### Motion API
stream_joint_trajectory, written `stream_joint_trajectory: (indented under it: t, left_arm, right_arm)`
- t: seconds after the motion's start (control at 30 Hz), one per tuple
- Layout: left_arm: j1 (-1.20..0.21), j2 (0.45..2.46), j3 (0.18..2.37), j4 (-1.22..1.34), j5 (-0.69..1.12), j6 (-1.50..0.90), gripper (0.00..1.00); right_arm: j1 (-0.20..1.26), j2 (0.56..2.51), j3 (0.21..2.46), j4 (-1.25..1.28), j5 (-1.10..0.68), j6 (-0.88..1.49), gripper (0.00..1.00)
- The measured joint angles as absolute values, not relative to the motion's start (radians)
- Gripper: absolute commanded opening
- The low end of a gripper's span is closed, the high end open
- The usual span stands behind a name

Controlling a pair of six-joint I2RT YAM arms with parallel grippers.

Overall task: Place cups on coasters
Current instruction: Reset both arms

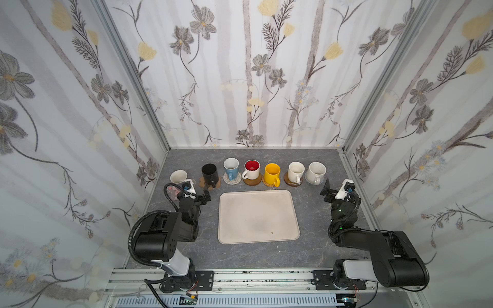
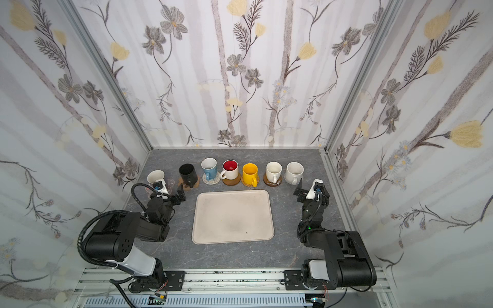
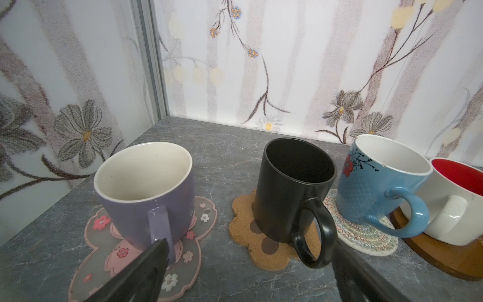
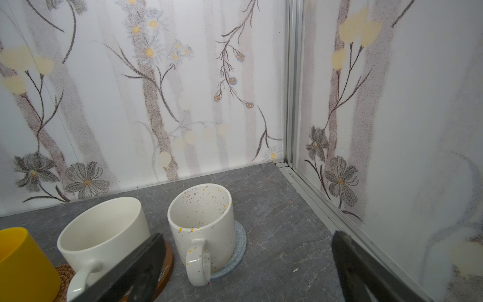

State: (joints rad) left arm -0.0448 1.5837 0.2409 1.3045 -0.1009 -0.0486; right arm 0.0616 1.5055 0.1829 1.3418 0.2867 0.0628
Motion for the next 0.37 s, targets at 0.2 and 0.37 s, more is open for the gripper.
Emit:
stream_joint_trajectory:
  t: [0.2,0.37]
  left_arm:
    - [-0.040,1.584,0.242,1.304,-0.100,-0.049,1.00]
    - [-0.039,1.584,0.242,1.304,-0.100,-0.049,1.00]
  right_arm:
    - [0.063,1.506,0.183,1.342,0.287,0.063,1.00]
    - [0.060,1.512,0.191,1.330,0.286,0.063,1.00]
